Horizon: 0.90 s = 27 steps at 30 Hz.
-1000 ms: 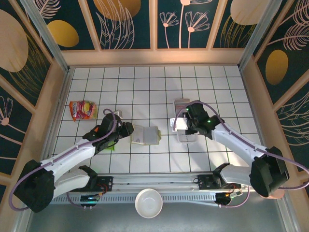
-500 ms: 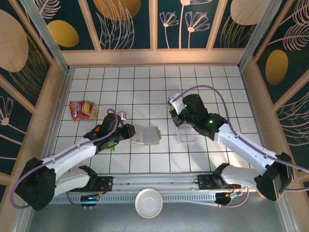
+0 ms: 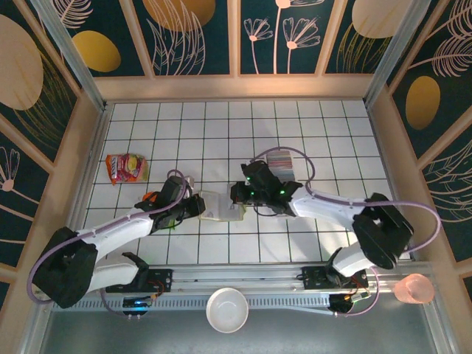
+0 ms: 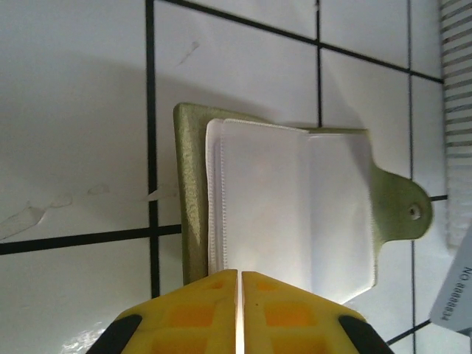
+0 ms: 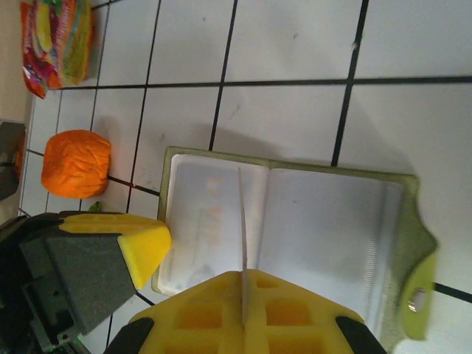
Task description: Put the credit cards into the card holder
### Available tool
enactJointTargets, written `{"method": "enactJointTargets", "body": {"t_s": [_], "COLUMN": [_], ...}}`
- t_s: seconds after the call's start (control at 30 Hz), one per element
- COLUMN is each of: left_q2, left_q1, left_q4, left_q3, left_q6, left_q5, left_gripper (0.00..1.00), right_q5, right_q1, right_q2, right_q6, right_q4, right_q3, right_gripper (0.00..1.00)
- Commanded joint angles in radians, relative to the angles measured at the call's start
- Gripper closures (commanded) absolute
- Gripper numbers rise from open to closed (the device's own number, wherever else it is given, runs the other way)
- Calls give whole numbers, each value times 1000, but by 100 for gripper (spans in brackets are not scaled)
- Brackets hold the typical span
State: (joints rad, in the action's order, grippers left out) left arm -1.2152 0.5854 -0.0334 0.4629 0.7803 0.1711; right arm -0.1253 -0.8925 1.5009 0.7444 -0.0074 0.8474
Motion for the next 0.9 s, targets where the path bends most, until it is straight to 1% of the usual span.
{"method": "enactJointTargets", "body": {"t_s": [0.0, 0.07, 0.23, 0.53, 0.87], "left_q2": [-10, -12, -28, -91, -90], "left_q1": [3, 3, 3, 4, 4], "left_q4": [28, 29, 42, 69, 61], "left_q3": [-22, -35, -57, -63, -69], "left_q6": [-16, -17, -20, -31, -35], "left_q5": [-38, -57, -76, -67, -78], "left_gripper": [91, 91, 92, 94, 95], "right_q5": [-7, -26, -26, -22, -46], "right_q1": [-16, -17, -22, -22, -22], "right_q2": [59, 94, 145, 180, 205], "right_q6": [68, 73, 90, 107, 131], "right_q4": [60, 69, 77, 74, 125], "right_q3": [59, 66, 78, 79, 77], "right_gripper": [100, 100, 100, 100, 100]}}
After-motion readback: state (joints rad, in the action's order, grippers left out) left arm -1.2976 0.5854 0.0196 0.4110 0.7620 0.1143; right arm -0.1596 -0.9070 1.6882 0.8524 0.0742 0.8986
